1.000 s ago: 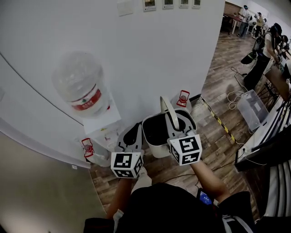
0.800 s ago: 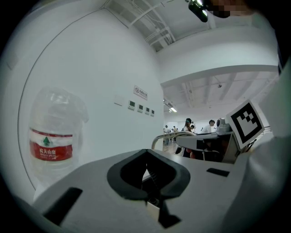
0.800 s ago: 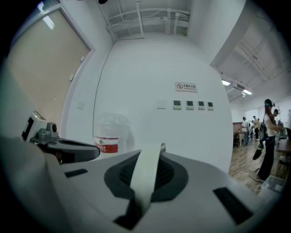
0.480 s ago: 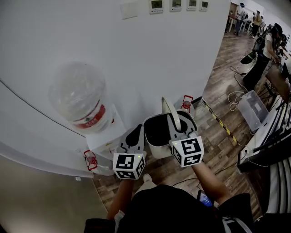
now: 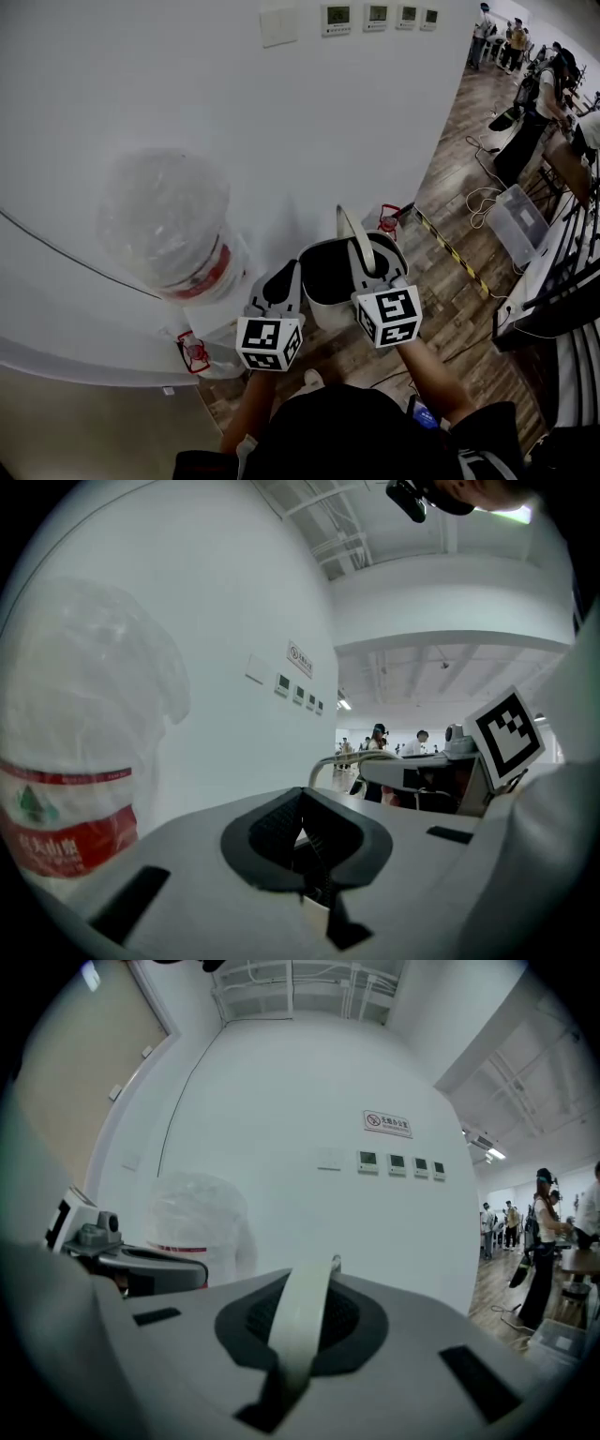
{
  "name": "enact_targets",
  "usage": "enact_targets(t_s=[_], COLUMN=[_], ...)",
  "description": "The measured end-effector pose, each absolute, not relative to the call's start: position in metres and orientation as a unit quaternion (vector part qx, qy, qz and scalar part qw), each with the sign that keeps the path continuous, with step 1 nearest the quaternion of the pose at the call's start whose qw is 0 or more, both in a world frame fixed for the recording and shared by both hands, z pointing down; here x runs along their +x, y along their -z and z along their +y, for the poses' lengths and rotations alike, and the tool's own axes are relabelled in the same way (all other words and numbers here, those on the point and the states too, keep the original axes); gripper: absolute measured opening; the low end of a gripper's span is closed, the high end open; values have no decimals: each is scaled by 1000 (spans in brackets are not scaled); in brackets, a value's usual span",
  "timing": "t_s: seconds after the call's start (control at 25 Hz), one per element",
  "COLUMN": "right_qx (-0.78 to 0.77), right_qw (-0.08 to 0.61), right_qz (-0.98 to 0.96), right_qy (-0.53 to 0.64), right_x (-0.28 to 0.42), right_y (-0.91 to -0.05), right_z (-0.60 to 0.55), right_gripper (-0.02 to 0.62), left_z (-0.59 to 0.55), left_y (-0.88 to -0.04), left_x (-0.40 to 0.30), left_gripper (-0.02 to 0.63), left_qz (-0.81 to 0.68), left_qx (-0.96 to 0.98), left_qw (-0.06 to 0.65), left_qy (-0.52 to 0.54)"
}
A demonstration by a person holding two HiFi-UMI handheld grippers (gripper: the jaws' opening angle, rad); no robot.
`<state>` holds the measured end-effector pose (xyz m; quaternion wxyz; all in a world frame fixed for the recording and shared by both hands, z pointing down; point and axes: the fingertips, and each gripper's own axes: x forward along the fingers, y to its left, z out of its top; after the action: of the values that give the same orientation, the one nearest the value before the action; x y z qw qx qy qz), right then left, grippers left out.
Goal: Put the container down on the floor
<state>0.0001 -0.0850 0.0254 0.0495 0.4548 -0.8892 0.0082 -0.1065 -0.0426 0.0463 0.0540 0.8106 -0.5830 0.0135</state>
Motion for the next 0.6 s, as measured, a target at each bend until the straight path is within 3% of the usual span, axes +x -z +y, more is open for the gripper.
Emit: enact_targets(t_s=[0.6], right_qx=[486], right_qw=[68], right_qz=[-871], right_qy=[-9], right_x=[-31], right_y=[-39], right_z=[-108], right_gripper=[29], left_z=[-73], left_y=[-64], left_x=[-135], left_gripper=[17], left_qz=[-545], left_qx=[836], left_qw=[67], left_qy=[-16])
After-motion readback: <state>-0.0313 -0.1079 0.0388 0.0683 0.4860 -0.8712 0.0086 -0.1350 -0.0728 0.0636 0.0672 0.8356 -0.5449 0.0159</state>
